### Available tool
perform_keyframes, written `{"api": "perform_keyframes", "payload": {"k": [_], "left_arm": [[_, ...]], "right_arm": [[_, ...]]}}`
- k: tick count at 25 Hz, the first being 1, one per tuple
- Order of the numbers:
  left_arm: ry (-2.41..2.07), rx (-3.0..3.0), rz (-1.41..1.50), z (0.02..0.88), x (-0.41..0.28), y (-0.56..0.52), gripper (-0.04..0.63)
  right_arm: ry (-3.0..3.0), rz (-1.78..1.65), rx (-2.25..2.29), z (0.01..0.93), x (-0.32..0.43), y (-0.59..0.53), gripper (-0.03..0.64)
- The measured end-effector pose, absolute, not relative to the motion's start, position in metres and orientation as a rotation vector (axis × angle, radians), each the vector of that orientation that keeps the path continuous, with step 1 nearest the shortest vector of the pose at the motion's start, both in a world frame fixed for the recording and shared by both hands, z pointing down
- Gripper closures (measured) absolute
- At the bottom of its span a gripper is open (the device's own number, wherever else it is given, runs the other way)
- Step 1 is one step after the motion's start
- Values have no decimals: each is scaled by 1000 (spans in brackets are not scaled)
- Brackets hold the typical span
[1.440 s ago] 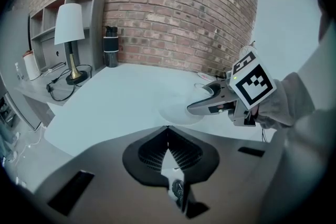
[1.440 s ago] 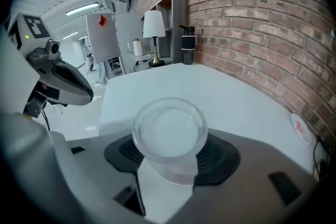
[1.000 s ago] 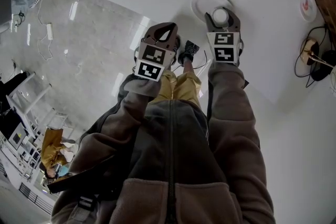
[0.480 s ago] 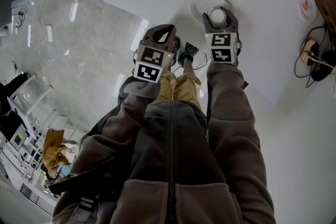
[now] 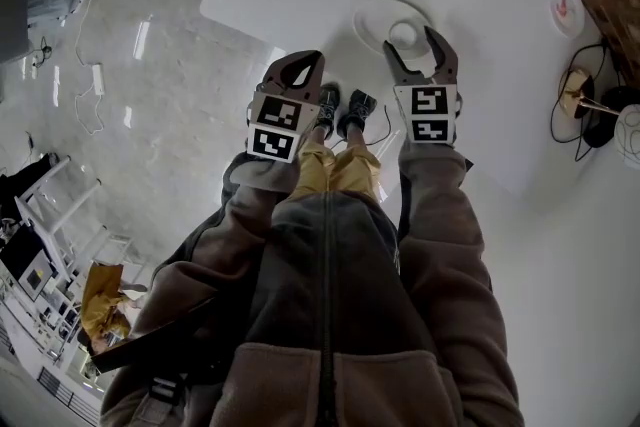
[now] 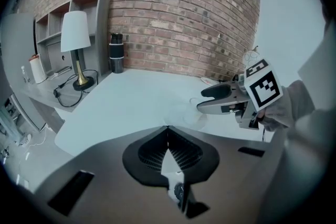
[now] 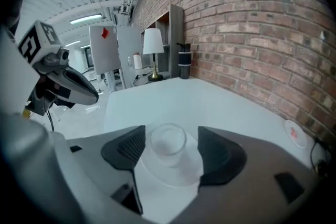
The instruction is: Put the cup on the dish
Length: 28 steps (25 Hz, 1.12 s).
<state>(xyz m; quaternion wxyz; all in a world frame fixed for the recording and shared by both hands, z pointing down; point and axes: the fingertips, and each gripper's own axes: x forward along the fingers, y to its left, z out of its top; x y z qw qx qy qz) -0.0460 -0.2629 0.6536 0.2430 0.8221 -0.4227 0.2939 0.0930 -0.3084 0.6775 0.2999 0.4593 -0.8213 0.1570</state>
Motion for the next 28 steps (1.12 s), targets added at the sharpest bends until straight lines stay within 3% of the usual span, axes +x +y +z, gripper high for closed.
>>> {"api": "perform_keyframes", "payload": {"k": [4,15,28], "left_arm": [[-1180,2292,741,614,-44,-266,589],[-1252,2536,549,472,-18,-272,589],[-1343,2696,391,369,-7,-290,589]], "right_arm": [[-2206,393,1333,615,106,-291,321],[-2245,229,1534,465,121,-256,611],[-2294,105,1721,348,151,-262,614]]}}
